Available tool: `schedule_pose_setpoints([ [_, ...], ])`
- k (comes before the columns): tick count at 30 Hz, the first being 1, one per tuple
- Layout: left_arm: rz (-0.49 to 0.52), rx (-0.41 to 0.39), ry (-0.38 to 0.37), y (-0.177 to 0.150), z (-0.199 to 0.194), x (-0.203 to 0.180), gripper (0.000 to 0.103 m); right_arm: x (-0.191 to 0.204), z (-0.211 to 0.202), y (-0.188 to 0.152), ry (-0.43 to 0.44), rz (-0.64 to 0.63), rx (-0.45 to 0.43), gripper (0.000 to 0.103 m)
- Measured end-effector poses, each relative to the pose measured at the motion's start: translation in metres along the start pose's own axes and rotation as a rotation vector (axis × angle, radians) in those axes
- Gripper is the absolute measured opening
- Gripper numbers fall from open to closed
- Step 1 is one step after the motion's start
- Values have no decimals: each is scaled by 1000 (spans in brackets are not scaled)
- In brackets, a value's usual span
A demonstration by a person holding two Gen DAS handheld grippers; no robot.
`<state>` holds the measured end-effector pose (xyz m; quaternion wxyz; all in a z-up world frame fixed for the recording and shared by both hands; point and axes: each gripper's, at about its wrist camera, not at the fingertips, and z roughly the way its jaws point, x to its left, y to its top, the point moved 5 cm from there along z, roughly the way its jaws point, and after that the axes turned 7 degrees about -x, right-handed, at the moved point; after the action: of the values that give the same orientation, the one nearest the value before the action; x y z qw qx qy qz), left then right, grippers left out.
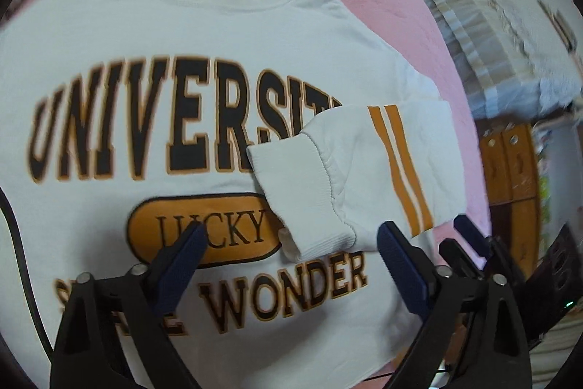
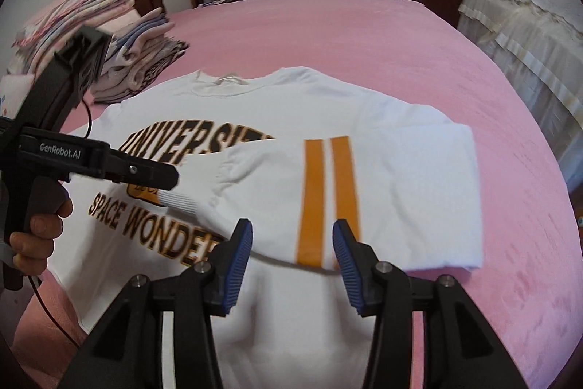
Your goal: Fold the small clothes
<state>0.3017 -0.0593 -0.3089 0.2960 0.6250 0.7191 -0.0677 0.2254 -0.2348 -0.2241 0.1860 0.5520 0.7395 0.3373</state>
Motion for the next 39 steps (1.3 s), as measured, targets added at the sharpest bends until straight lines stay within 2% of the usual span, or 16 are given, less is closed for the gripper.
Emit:
schedule_pose_setpoints([
  [2,-51,11,-35,0,6,4,88,-9,-3,-2,-13,26,-1,46],
  [5,-71,21,-70,-2,10,2,82,-21,-6,-4,-29,67,-4,46],
  [7,-76,42,-114,-5,12,-5,67,-24,-7,-5,-33,83,-7,46],
  [8,-80,54,-143,-7,12,-9,65,-26,-7,-5,-32,92,-7,46],
  [9,-84,64,-162,-9,13,-13,65,-27,-7,-6,-31,98,-8,46],
  [12,-84,84,-137,-14,23,-18,65,-29,-7,-7,-32,106,-11,46],
  [17,-197,125,-193,-20,32,-14,65,-30,-9,-7,-32,122,-19,46],
  [25,-280,103,-218,-30,31,-5,65,-34,-17,-11,-30,125,-32,46],
  [32,-336,51,-312,-18,56,-8,64,-39,-16,-14,-42,145,-28,46],
  [33,-345,37,-334,-16,57,-8,62,-40,-17,-14,-48,145,-30,46],
  [35,-353,17,-377,-11,59,-12,45,-43,-19,-13,-56,145,-32,46],
  [36,-349,15,-392,-8,58,-12,29,-44,-19,-13,-60,146,-32,46],
  [37,-342,10,-397,-7,58,-14,23,-46,-19,-13,-64,147,-33,46],
  [39,-307,2,-359,-4,58,-20,20,-49,-19,-13,-68,154,-32,46],
])
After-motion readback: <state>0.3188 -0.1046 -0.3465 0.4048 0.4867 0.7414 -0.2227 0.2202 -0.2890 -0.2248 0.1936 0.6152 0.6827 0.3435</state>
